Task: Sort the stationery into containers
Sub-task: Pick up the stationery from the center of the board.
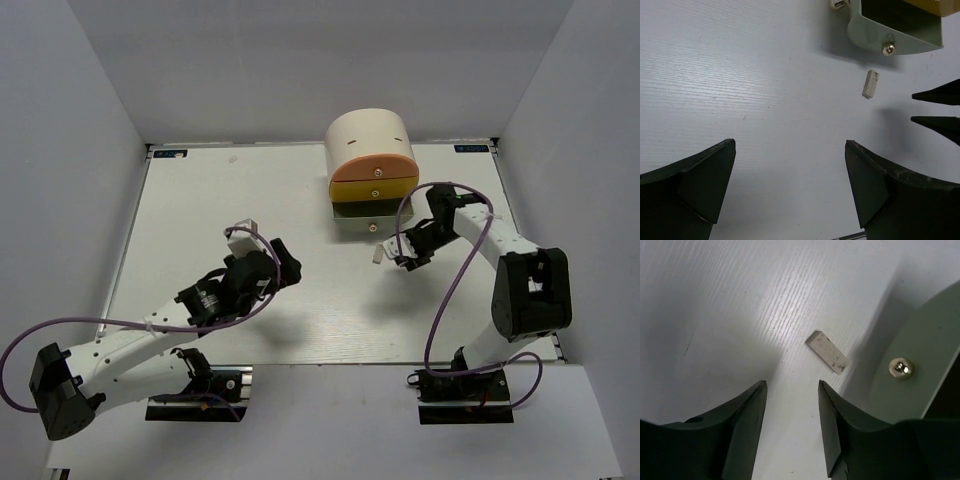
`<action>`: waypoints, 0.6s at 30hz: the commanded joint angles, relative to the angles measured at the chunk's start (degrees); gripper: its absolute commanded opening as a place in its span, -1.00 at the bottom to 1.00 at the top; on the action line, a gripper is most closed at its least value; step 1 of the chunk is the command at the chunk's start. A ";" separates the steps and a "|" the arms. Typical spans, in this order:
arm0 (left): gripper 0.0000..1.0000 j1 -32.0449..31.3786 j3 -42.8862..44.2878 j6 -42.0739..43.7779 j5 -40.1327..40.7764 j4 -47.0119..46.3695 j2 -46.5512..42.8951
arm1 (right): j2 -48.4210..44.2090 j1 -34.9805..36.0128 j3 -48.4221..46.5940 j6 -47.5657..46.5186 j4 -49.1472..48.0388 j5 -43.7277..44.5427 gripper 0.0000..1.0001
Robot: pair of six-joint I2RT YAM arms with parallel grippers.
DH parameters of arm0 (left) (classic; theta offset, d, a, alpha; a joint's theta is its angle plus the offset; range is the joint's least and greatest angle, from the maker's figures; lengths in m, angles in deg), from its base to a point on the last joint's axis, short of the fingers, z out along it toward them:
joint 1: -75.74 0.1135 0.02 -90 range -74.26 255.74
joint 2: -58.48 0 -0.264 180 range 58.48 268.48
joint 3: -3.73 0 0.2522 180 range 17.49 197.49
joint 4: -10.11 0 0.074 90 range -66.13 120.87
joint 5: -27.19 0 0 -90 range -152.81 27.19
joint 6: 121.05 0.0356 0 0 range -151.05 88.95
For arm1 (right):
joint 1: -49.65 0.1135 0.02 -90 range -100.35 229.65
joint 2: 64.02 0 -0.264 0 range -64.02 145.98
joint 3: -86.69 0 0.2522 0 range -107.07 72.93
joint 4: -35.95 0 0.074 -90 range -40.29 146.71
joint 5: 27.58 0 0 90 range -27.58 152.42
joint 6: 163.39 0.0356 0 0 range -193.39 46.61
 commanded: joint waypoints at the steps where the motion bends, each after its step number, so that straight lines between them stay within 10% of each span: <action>1: 1.00 -0.25 -1.44 -1.54 1.32 1.11 -1.11 | 1.35 3.24 -1.25 -19.64 -0.73 6.16 0.07; 18: 1.00 -0.25 -4.78 -3.75 2.37 2.87 -5.60 | 8.29 12.22 -4.68 -27.19 -10.67 20.05 0.10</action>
